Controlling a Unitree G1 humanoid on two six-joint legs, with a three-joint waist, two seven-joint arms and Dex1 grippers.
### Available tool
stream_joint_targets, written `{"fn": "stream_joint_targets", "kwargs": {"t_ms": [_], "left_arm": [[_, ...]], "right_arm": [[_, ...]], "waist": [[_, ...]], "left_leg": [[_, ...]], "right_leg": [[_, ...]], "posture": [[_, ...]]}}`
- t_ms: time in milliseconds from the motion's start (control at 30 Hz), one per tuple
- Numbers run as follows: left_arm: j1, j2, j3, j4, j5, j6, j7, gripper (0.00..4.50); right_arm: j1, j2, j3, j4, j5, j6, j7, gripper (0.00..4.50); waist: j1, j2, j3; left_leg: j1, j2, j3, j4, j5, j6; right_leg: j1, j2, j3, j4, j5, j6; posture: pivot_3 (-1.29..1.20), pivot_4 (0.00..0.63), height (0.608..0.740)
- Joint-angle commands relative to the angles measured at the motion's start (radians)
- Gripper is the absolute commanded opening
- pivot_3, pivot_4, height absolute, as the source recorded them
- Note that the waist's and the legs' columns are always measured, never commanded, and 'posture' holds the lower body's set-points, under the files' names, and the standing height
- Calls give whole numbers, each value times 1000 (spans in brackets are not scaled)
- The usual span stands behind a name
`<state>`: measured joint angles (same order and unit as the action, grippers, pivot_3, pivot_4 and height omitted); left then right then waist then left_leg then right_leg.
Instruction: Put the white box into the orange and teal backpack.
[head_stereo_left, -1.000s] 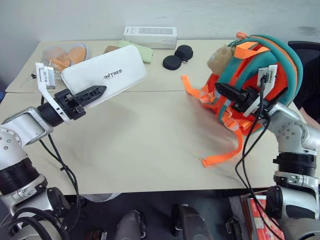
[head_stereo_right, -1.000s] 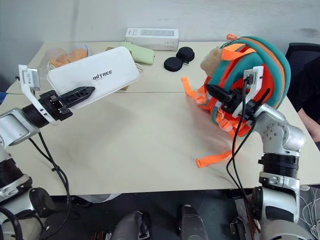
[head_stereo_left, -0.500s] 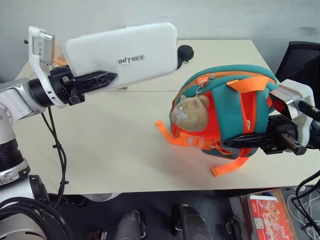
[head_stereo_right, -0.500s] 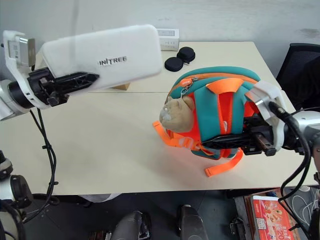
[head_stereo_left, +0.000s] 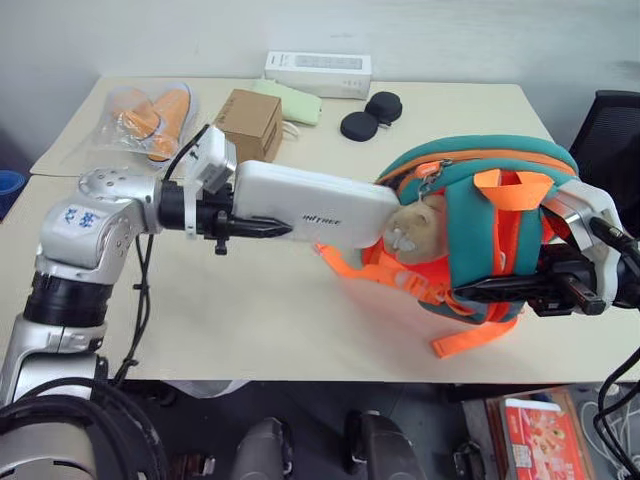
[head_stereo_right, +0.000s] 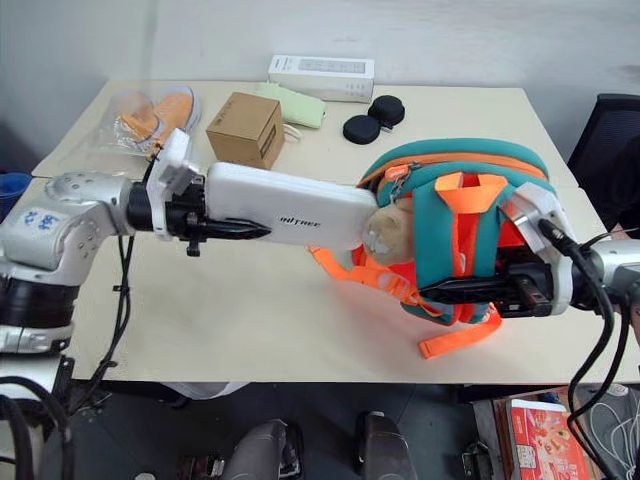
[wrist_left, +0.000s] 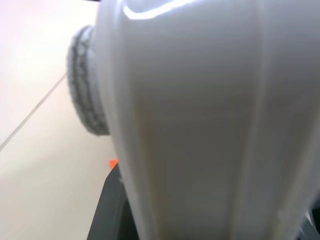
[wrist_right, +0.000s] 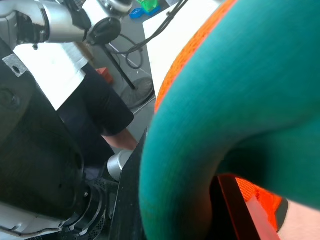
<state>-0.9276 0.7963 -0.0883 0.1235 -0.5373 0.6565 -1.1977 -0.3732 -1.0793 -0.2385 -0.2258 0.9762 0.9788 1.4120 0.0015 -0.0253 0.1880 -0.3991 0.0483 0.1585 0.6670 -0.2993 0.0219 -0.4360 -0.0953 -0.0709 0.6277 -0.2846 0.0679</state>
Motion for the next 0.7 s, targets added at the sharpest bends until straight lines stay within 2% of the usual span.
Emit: {"fn": "stream_joint_targets", "kwargs": {"t_ms": [33,167,500,700], "left_arm": [[-73,26,56,26,-37,19,-83,1357],[-117,19,71,88,-27,32,-107,1357],[-177,-117,32,143,62,-83,-90,1357],[-273,-109,61,250,84,-113,-124,1357]], "right_arm": [[9,-26,-43,-13,19,-10,25,32],[13,-28,-60,-24,28,-5,17,32],[11,-79,-94,-66,101,34,59,32],[11,-102,-86,-61,96,26,74,32]], "waist": [[0,0,0],[-1,0,0],[7,0,0],[7,0,0]], "left_leg": [[-4,0,0,1,0,1],[-7,0,3,3,1,1],[-9,-1,2,15,-1,6],[-10,0,2,15,-1,6]], "right_leg": [[-3,0,-1,0,0,0],[-7,3,-7,2,1,2],[-7,0,-6,8,2,5],[-8,1,-6,8,2,5]], "posture": [[0,150,740],[0,150,740],[0,150,740],[0,150,740]]}}
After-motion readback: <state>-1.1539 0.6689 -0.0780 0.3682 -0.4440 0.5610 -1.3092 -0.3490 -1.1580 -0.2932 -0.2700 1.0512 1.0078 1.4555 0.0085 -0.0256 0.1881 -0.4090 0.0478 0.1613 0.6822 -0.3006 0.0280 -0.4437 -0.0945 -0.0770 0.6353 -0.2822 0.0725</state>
